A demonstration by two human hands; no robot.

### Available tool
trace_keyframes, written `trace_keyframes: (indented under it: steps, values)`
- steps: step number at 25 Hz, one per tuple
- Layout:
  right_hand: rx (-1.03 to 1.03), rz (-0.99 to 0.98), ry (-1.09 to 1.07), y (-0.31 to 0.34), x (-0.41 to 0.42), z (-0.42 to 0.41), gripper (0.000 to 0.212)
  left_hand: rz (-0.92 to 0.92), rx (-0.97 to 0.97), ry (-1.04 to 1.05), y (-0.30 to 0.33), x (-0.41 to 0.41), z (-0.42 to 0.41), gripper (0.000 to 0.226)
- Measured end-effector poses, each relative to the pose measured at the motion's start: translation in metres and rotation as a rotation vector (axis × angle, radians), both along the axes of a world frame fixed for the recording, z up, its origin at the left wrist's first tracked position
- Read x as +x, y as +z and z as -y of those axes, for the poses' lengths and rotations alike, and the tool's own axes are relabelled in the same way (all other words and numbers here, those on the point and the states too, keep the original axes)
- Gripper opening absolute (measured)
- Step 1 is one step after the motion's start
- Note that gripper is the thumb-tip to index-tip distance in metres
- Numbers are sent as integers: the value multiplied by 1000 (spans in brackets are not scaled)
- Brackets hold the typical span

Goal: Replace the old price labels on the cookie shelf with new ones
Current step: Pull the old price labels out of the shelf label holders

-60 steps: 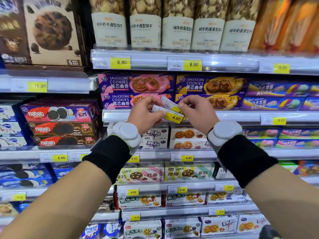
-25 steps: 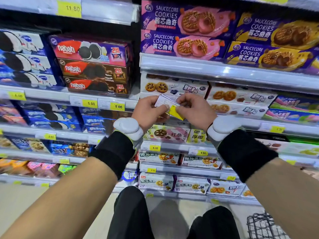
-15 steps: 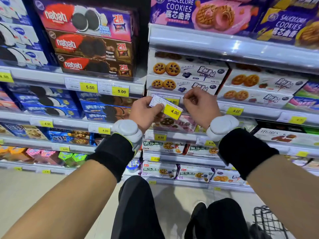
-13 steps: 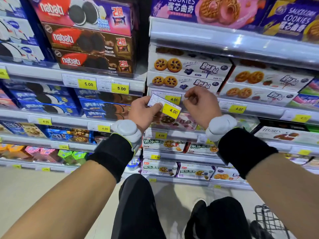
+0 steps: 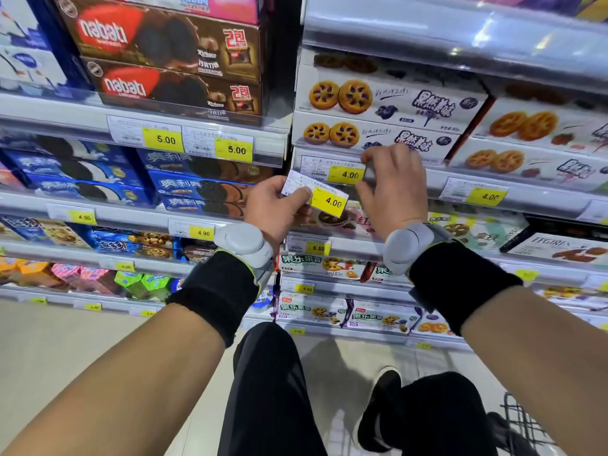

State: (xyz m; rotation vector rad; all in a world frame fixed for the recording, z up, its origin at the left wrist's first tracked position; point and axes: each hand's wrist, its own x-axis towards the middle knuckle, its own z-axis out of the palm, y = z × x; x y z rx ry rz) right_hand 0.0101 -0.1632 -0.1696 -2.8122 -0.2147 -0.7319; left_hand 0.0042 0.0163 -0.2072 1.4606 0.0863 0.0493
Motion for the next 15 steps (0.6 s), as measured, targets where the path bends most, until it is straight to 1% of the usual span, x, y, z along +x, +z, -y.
trace_keyframes:
  steps: [4,9,11,15]
  values:
    - [-31,55,-18,-2,-2,-2,29,10,40,19,-2,3,-2,13]
    - [-25,40,-52,1,-3,-5,24,13,62,13,-2,3,-1,12]
    - [12,4,-57,5,-4,-7,20,16,60,4,-1,2,0,11]
    - [149,-57,-35,14,-5,-8,14,18,74,7,0,-1,0,11]
